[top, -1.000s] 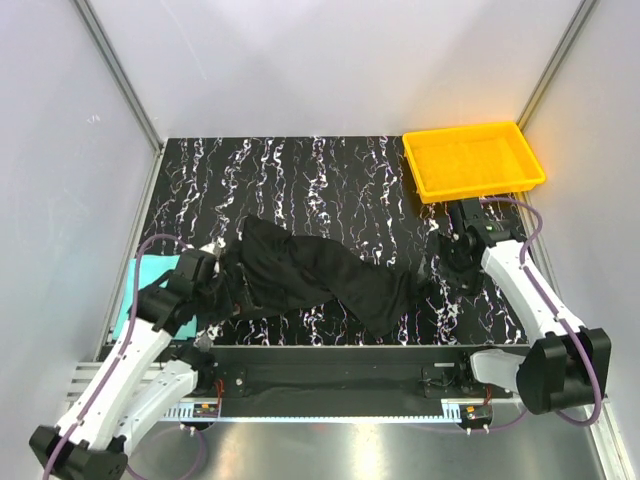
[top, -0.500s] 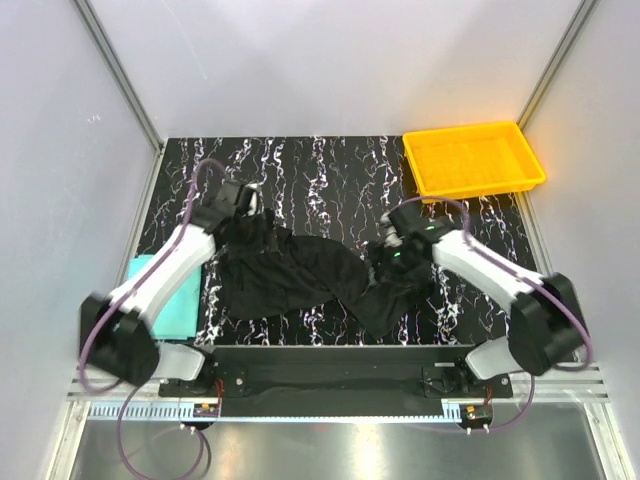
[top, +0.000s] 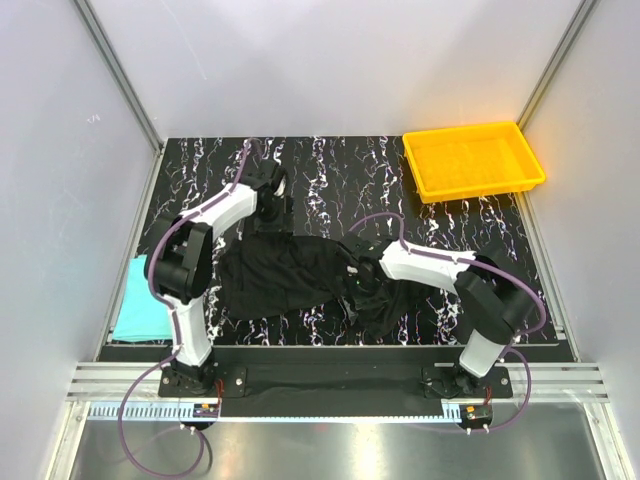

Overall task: Fold and stack the t-shirts
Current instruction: Flatten the tshirt out

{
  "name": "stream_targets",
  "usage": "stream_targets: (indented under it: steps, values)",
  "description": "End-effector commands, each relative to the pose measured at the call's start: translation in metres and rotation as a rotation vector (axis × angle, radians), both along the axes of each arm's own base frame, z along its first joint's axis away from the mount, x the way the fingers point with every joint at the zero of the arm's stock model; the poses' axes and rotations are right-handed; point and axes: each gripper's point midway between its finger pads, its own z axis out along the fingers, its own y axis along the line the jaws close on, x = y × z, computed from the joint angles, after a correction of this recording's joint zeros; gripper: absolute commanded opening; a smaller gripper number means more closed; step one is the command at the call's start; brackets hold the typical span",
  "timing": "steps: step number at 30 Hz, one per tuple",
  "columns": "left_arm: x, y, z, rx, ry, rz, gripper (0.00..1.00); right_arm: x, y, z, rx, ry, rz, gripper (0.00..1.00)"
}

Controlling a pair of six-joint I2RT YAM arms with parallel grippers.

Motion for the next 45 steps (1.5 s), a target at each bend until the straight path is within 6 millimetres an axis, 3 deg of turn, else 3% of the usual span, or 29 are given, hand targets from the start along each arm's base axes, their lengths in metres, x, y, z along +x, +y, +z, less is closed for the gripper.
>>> stream_targets:
  steps: [1,5,7,8,9,11,13,15,18,19,21,22,25,26,32,34,40,42,43,45]
  values:
    - [0.028,-0.005,0.001,0.003,-0.048,-0.006,0.72,0.018,-0.010,-0.007,-0.084,-0.079,0.002,0.67]
    - [0.030,-0.007,-0.013,0.003,-0.019,-0.002,0.63,0.014,-0.019,-0.015,-0.123,-0.074,-0.007,0.63]
    - [0.032,-0.005,-0.015,0.019,-0.021,-0.006,0.51,0.010,-0.024,-0.021,-0.143,-0.058,-0.001,0.60]
    - [0.032,-0.003,-0.018,0.033,-0.019,-0.007,0.46,0.009,-0.025,-0.024,-0.148,-0.052,0.000,0.50]
    - [0.033,-0.001,-0.020,0.038,-0.016,-0.005,0.34,0.012,-0.028,-0.026,-0.168,-0.067,0.002,0.45]
    - [0.036,0.001,-0.021,0.044,-0.020,-0.006,0.20,0.014,-0.035,-0.030,-0.206,-0.080,0.000,0.40]
    - [0.040,0.006,-0.016,0.057,-0.039,0.005,0.00,0.016,-0.040,-0.029,-0.225,-0.098,-0.005,0.26]
    - [0.045,0.011,-0.001,0.064,-0.075,0.018,0.00,0.017,-0.043,-0.025,-0.235,-0.107,-0.006,0.08]
    - [0.045,0.014,0.028,0.062,-0.130,0.036,0.00,0.023,-0.051,-0.007,-0.259,-0.161,-0.017,0.00]
    - [0.045,0.015,0.054,0.044,-0.183,0.045,0.00,0.029,-0.054,0.006,-0.260,-0.211,-0.027,0.00]
    - [0.039,0.017,0.079,0.021,-0.227,0.063,0.00,0.035,-0.063,0.026,-0.285,-0.258,-0.051,0.00]
    - [0.035,0.018,0.104,-0.002,-0.280,0.070,0.00,0.043,-0.071,0.043,-0.294,-0.323,-0.073,0.00]
    - [0.021,0.018,0.141,-0.062,-0.353,0.080,0.00,0.054,-0.081,0.083,-0.258,-0.409,-0.131,0.00]
    - [0.013,0.017,0.169,-0.106,-0.413,0.076,0.00,0.057,-0.083,0.093,-0.242,-0.428,-0.146,0.00]
    - [-0.022,0.020,0.252,-0.236,-0.603,0.077,0.00,0.074,-0.104,0.177,-0.138,-0.585,-0.238,0.00]
    - [-0.041,0.028,0.290,-0.270,-0.702,0.076,0.00,0.076,-0.112,0.205,-0.107,-0.633,-0.256,0.00]
    - [-0.105,0.055,0.391,-0.349,-0.991,0.067,0.00,0.061,-0.120,0.284,0.066,-0.799,-0.217,0.00]
    - [-0.123,0.061,0.411,-0.369,-1.058,0.059,0.00,0.051,-0.115,0.300,0.146,-0.827,-0.138,0.00]
    - [-0.138,0.066,0.427,-0.387,-1.108,0.053,0.00,0.035,-0.106,0.306,0.239,-0.812,-0.078,0.00]
    - [-0.154,0.068,0.441,-0.416,-1.152,0.041,0.00,0.024,-0.101,0.298,0.276,-0.772,-0.038,0.00]
